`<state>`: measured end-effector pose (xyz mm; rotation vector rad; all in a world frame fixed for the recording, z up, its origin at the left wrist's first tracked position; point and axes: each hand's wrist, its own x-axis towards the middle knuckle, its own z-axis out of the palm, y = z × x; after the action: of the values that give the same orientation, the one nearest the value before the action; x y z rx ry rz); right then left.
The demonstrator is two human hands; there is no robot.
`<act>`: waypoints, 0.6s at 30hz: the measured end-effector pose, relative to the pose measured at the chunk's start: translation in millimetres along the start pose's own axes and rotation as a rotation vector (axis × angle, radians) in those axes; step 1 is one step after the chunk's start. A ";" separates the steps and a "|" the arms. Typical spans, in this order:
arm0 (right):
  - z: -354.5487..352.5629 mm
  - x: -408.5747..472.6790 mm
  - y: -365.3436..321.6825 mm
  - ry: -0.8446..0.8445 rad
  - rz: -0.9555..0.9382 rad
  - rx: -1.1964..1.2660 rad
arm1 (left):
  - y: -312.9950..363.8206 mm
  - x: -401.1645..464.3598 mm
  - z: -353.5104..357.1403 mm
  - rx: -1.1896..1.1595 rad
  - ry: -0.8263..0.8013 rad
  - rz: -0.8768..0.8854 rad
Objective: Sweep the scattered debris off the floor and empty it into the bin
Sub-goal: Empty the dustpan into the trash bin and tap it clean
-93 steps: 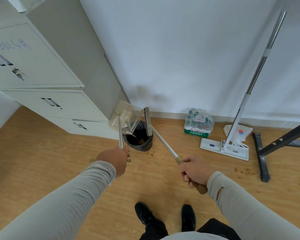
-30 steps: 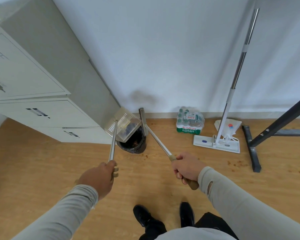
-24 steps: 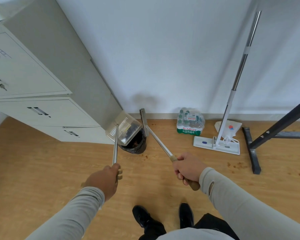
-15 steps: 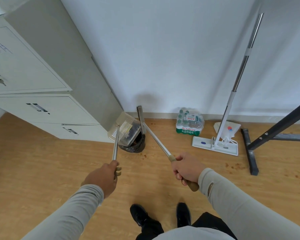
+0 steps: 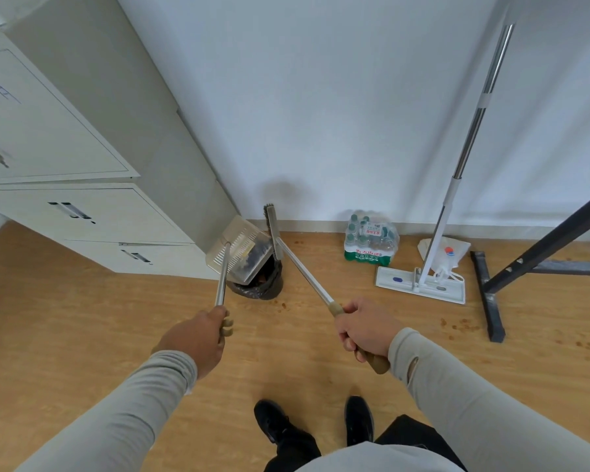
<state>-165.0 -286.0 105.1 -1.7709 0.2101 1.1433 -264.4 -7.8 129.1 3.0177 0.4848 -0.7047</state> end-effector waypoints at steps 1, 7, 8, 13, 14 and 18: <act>-0.2 0.1 -0.1 0.005 -0.004 0.002 | -0.8 -0.4 0.3 0.008 0.000 -0.003; 0.4 -0.8 -0.6 0.000 -0.004 0.013 | -2.3 -5.3 7.0 0.172 -0.066 0.018; 0.8 -1.5 0.4 -0.002 -0.006 0.007 | -1.8 -6.5 8.4 0.185 -0.071 0.021; -2.3 -1.7 5.0 -0.002 0.004 0.002 | -7.5 -9.3 15.9 0.247 -0.071 0.059; -3.9 -0.2 5.6 0.004 0.011 0.008 | -8.4 -11.1 17.0 0.270 -0.077 0.066; -5.2 1.8 4.2 0.003 0.029 0.001 | -9.0 -15.0 18.9 0.290 -0.080 0.081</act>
<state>-163.4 -291.7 101.4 -1.7740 0.2391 1.1616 -288.1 -5.0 119.2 3.2330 0.2781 -0.9636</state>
